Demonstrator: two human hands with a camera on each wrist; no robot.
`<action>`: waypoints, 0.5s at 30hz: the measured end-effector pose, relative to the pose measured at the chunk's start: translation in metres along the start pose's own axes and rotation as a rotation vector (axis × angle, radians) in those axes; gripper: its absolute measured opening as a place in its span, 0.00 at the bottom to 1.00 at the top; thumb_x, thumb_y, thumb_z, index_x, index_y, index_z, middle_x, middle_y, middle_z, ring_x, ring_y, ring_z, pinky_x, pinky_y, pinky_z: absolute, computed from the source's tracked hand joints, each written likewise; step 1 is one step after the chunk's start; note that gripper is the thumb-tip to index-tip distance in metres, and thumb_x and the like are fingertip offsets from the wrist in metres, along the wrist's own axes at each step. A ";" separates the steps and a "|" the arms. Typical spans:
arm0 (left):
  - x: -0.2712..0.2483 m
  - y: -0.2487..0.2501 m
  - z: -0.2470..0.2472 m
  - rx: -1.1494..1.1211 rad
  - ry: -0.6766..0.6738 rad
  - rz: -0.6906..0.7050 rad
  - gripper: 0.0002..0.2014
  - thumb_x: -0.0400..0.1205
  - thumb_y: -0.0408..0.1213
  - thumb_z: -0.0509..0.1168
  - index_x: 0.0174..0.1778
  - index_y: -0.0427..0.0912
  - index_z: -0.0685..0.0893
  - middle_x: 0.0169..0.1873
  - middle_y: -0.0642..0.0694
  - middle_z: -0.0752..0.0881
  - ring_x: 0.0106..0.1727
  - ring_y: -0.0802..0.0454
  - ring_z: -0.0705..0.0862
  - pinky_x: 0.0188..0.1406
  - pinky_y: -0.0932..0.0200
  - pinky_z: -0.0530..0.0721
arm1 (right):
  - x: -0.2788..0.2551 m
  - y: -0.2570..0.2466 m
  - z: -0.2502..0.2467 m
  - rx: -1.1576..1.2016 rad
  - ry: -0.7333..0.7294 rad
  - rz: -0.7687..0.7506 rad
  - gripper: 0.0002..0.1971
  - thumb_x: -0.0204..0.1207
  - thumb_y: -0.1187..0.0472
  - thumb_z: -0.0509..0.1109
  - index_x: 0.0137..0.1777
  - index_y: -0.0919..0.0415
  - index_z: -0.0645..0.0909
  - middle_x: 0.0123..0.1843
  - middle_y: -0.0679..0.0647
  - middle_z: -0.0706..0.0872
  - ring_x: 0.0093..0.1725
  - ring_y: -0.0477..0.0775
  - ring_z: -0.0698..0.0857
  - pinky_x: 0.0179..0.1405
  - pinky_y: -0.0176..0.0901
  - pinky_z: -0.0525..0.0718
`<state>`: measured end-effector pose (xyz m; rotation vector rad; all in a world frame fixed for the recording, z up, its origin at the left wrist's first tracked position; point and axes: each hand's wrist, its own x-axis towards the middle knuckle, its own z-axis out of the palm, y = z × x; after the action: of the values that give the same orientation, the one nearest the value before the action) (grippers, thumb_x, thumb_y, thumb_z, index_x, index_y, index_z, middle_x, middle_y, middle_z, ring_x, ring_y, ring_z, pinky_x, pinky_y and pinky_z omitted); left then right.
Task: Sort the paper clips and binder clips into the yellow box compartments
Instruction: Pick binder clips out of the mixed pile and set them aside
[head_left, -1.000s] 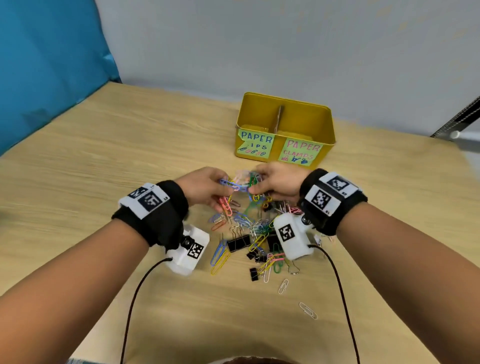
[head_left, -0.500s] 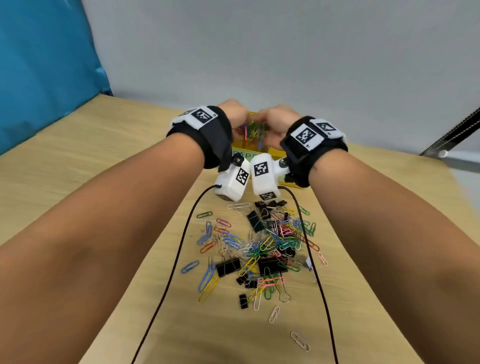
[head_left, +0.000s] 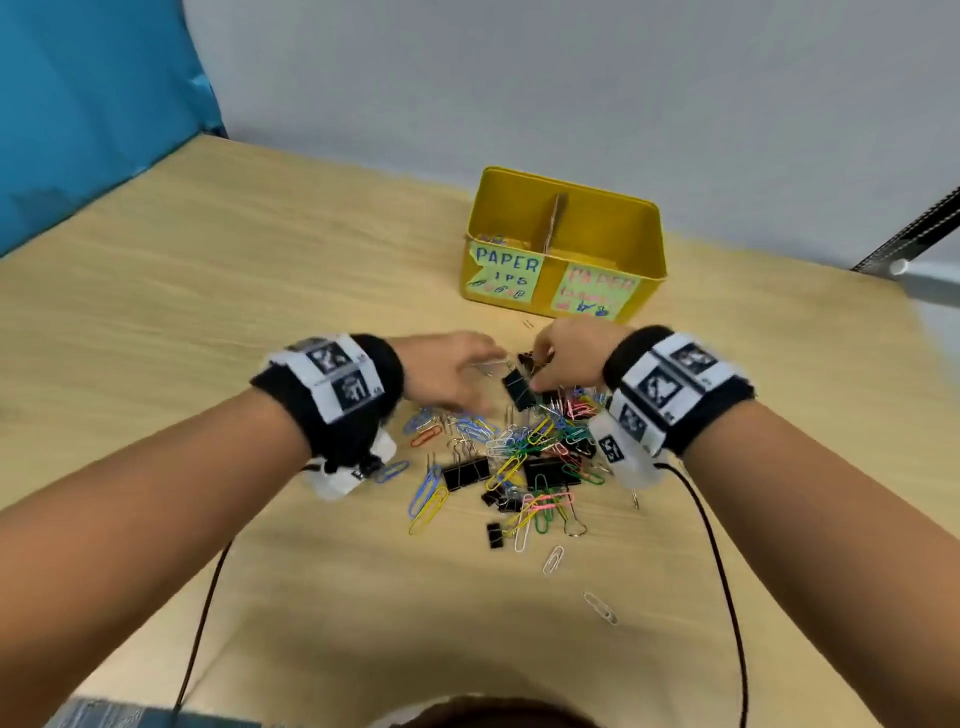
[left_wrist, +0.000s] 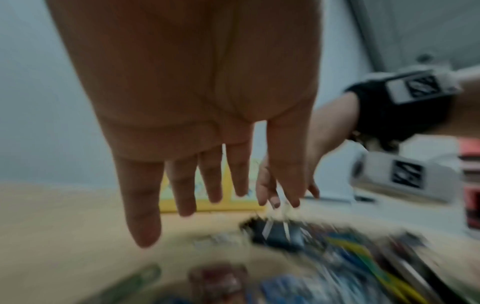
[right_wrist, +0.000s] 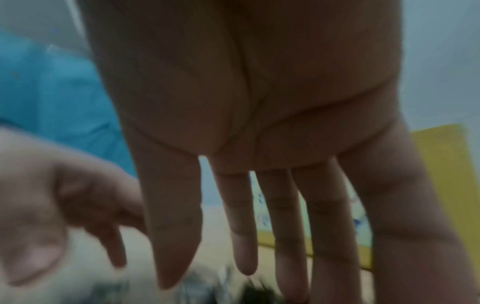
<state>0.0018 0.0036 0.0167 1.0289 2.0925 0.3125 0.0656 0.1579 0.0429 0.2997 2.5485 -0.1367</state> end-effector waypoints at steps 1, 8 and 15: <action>-0.002 0.003 0.011 0.069 -0.064 0.016 0.41 0.79 0.48 0.66 0.83 0.45 0.52 0.85 0.46 0.51 0.82 0.49 0.60 0.82 0.53 0.61 | 0.000 -0.003 0.010 -0.070 0.027 0.019 0.18 0.75 0.55 0.69 0.60 0.65 0.82 0.52 0.59 0.86 0.46 0.57 0.83 0.35 0.38 0.80; -0.019 -0.001 0.022 0.317 0.056 -0.139 0.34 0.79 0.57 0.61 0.78 0.41 0.66 0.76 0.39 0.68 0.74 0.40 0.72 0.72 0.45 0.74 | 0.003 0.013 0.029 0.485 0.343 0.020 0.15 0.78 0.68 0.60 0.61 0.60 0.82 0.60 0.61 0.87 0.47 0.54 0.81 0.41 0.39 0.78; -0.013 0.000 0.025 0.304 -0.107 -0.068 0.41 0.80 0.56 0.61 0.83 0.54 0.45 0.84 0.43 0.38 0.85 0.43 0.45 0.84 0.45 0.53 | -0.002 0.016 0.040 0.061 -0.133 -0.175 0.27 0.83 0.50 0.57 0.82 0.48 0.59 0.87 0.53 0.47 0.83 0.60 0.59 0.83 0.54 0.57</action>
<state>0.0250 -0.0092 0.0073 1.1189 2.1128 -0.0975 0.0923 0.1663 0.0099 0.0872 2.4379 -0.2910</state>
